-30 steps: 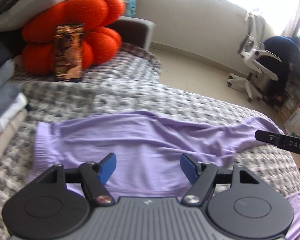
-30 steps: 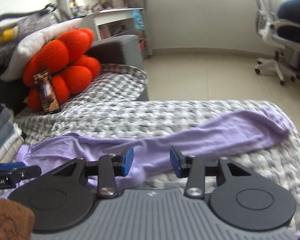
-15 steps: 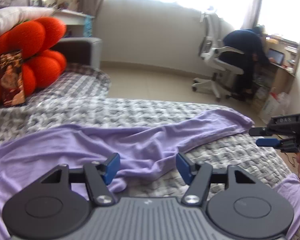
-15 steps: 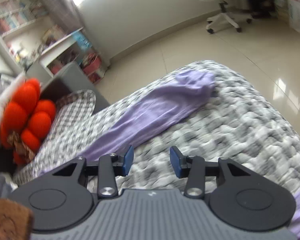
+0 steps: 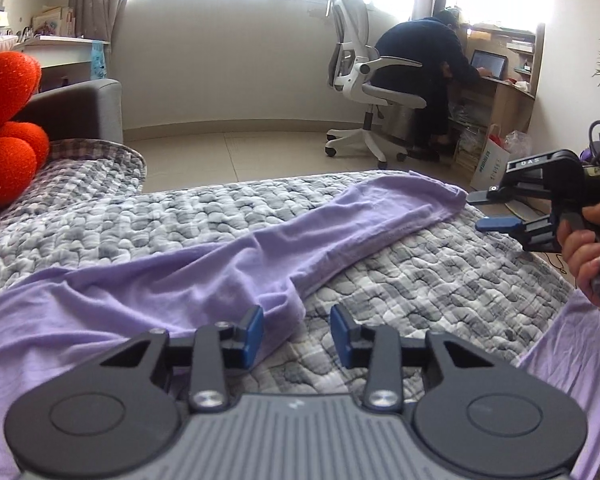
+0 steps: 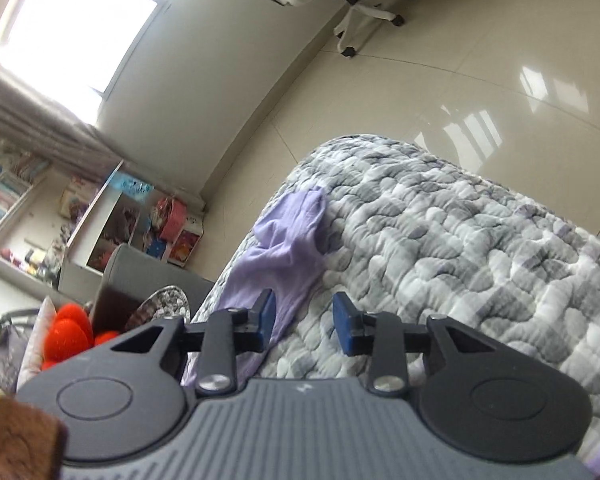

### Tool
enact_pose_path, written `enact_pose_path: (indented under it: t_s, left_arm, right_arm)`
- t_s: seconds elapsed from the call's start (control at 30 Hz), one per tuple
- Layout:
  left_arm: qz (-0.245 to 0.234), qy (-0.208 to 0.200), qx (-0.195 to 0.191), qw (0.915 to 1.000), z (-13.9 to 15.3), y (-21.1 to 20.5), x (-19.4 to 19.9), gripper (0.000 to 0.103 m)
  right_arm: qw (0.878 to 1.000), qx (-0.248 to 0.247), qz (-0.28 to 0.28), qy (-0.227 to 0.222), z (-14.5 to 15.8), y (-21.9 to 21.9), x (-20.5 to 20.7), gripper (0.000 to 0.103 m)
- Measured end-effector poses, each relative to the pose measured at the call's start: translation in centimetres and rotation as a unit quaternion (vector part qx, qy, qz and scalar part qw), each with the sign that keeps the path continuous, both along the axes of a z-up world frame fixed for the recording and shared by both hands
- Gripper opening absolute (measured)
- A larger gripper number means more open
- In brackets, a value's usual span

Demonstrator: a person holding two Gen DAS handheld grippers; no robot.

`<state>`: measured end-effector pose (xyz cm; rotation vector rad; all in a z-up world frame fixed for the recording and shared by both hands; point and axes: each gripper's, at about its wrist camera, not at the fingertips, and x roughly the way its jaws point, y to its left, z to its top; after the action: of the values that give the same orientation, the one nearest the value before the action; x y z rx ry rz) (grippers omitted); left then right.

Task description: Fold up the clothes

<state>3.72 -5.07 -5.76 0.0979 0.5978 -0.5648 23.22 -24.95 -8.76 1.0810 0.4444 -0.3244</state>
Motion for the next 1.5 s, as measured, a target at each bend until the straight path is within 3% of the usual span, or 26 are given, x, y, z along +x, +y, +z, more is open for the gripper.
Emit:
enact_pose_path:
  t_s: [0.17,0.33,0.5,0.57,0.63,1.03,1.27,1.4,1.5]
  left_arm:
    - [-0.001,0.008,-0.006,1.0,-0.5,-1.0,1.0,0.036]
    - [0.002,0.01,-0.001,0.9999,-0.8,-2.0,1.5,0.034]
    - [0.011,0.022,-0.009,0.9997,-0.5,-2.1,2.0,0.012]
    - [0.021,0.027,-0.014,0.9993,-0.5,-1.8,2.2,0.004]
    - [0.027,0.03,-0.025,0.9989,-0.3,-1.4,2.4,0.003]
    - [-0.001,0.008,-0.037,0.9993,2.3,-0.4,0.7,0.002]
    - [-0.025,0.006,-0.01,0.9996,3.0,-0.2,-1.3,0.002]
    - [-0.03,0.025,0.019,0.999,2.6,-0.1,-1.8,0.002]
    - [-0.03,0.047,0.033,0.9979,2.1,0.0,-1.8,0.002]
  right_arm:
    - [1.0,-0.027,-0.006,-0.003,0.1,0.7,1.0,0.024]
    - [0.997,-0.08,-0.011,0.007,0.4,1.6,2.1,0.022]
    - [0.994,-0.104,-0.019,0.006,0.4,1.6,2.4,0.02]
    - [0.993,-0.118,-0.023,0.009,0.2,1.5,2.5,0.008]
    - [0.991,-0.131,-0.027,0.014,0.1,1.4,2.6,0.0]
    - [0.98,-0.197,-0.035,0.013,3.7,2.0,1.6,0.0]
    - [0.98,-0.18,-0.013,0.078,3.6,1.5,0.4,0.0]
    - [0.978,-0.169,0.008,0.122,3.0,1.2,0.0,0.001]
    - [0.971,-0.191,0.009,0.146,3.1,1.4,-0.4,0.002]
